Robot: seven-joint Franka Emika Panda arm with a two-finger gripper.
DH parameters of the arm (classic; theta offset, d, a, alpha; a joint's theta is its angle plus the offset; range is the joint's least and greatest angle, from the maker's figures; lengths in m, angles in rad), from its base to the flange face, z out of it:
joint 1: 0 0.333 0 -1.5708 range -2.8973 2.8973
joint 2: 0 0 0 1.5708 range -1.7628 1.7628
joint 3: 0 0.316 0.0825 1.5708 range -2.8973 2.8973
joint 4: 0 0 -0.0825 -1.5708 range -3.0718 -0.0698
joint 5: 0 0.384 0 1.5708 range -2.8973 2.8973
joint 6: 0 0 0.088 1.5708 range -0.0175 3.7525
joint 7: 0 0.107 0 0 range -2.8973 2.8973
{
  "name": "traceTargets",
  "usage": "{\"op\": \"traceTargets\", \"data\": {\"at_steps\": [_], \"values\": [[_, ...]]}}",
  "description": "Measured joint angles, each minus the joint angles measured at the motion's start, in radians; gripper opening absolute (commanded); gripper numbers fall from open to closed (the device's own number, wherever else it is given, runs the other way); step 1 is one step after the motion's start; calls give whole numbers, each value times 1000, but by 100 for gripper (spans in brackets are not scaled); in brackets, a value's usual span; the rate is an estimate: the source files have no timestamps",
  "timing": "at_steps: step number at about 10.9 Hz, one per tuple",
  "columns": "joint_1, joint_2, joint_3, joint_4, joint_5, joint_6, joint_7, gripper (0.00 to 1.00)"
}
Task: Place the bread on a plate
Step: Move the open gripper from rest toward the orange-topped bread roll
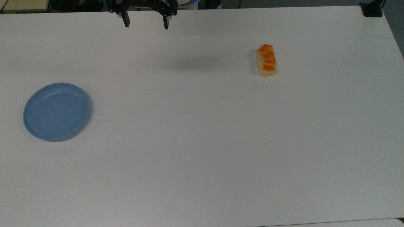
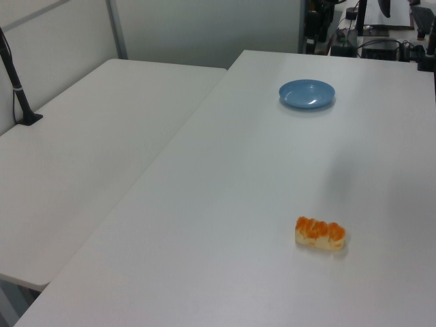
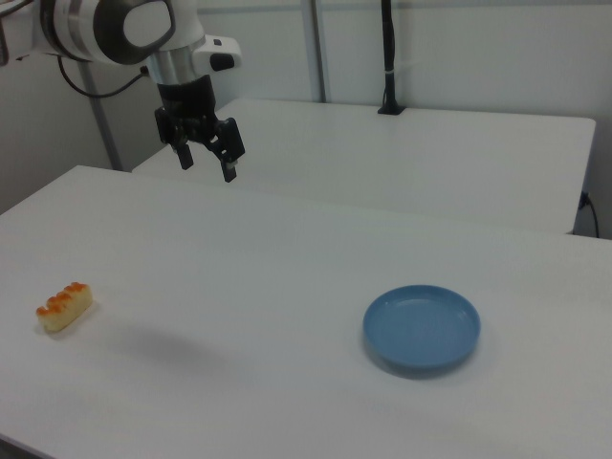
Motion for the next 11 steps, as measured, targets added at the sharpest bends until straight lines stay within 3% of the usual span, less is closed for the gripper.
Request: {"op": "traceTargets", "data": {"at_steps": [8,11], "values": [[0,0,1,0,0,0,0,100],[-1,0,25,-6,0,0,0,100]]}}
